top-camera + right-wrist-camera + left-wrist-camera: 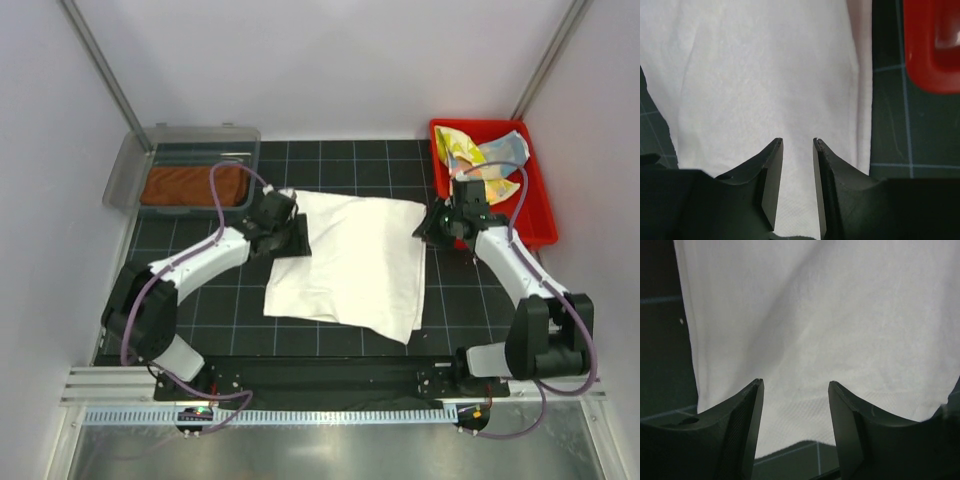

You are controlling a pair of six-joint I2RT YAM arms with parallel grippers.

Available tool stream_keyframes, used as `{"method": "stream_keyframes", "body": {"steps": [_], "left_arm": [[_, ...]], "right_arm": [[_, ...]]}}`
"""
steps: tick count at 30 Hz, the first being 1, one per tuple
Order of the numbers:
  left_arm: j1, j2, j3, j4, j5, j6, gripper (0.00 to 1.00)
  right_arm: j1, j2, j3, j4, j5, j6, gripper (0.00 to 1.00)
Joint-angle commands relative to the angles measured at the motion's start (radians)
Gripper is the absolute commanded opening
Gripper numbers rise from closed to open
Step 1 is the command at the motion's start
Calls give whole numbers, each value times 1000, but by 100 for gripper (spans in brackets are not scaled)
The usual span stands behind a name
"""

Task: Fold and stack the towels
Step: Fold the towel

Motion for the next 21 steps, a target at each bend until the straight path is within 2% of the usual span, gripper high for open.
{"method": "stream_keyframes", "body": {"steps": [1,4,5,8,13,15,16,21], "left_arm": [[65,92,235,-14,-104,123,59],[131,297,532,-112,-130,195,59],[131,339,599,-137,-131,209,59],[163,460,792,-221,-136,260,59],[223,591,911,-234,-127,278,61],[248,617,934,-208,-70,281,61],[266,646,940,-195,3,284,61],[291,729,986,-180,102,289,60]], "right_arm": [[-1,100,199,57,145,-64,38],[1,256,351,69,183,-114,40],[-1,257,351,57,188,-124,40],[-7,392,468,-5,209,-157,43],[-7,499,548,-14,180,-168,45],[-7,521,560,-12,182,-168,45],[-7,542,566,-15,179,-170,45],[-7,598,592,-23,180,-147,45]]}}
